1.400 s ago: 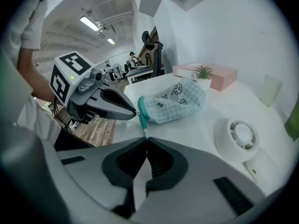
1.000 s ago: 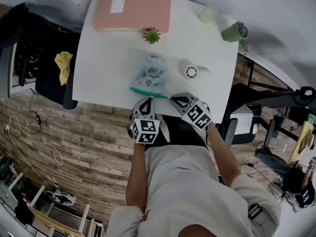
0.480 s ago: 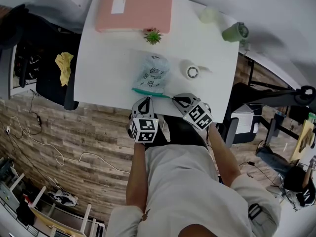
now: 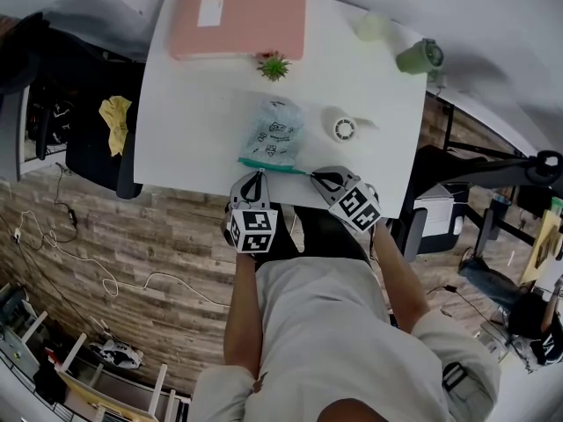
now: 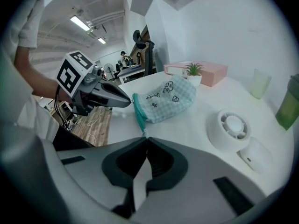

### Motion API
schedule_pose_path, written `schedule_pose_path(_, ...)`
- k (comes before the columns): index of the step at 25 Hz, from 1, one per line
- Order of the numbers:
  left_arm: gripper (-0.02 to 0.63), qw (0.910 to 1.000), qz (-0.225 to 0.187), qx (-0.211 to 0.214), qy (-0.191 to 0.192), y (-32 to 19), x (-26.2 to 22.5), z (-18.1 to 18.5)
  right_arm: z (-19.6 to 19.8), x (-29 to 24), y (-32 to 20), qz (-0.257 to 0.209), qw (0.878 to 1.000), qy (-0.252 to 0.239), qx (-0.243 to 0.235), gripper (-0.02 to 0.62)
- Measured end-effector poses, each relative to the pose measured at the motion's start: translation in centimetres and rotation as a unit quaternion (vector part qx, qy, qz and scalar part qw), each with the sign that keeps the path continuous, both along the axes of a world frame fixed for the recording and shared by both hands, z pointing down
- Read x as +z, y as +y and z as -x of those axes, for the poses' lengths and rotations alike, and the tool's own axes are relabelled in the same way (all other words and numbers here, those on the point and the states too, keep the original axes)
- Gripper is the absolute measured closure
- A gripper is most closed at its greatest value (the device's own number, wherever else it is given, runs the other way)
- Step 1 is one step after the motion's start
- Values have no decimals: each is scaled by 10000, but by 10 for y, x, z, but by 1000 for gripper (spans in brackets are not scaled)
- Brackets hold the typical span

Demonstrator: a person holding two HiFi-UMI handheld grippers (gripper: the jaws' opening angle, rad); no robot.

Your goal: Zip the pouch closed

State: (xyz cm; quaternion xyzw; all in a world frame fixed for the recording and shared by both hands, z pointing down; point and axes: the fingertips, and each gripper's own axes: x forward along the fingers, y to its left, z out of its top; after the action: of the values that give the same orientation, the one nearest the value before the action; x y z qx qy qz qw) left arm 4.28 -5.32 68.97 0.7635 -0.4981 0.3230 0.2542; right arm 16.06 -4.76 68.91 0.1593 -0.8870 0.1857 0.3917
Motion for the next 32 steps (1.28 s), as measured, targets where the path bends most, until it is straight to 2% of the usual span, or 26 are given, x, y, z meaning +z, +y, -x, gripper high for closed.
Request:
schedule_pose_path(25, 609, 9994, 65, -295, -182, -9, 1, 31, -7, 4, -6, -7, 9994, 99, 329, 592)
schedule_pose_path(32, 607, 9997, 78, -107, -189, -11, 3, 40, -8, 0, -10, -15, 9990, 107, 445, 592)
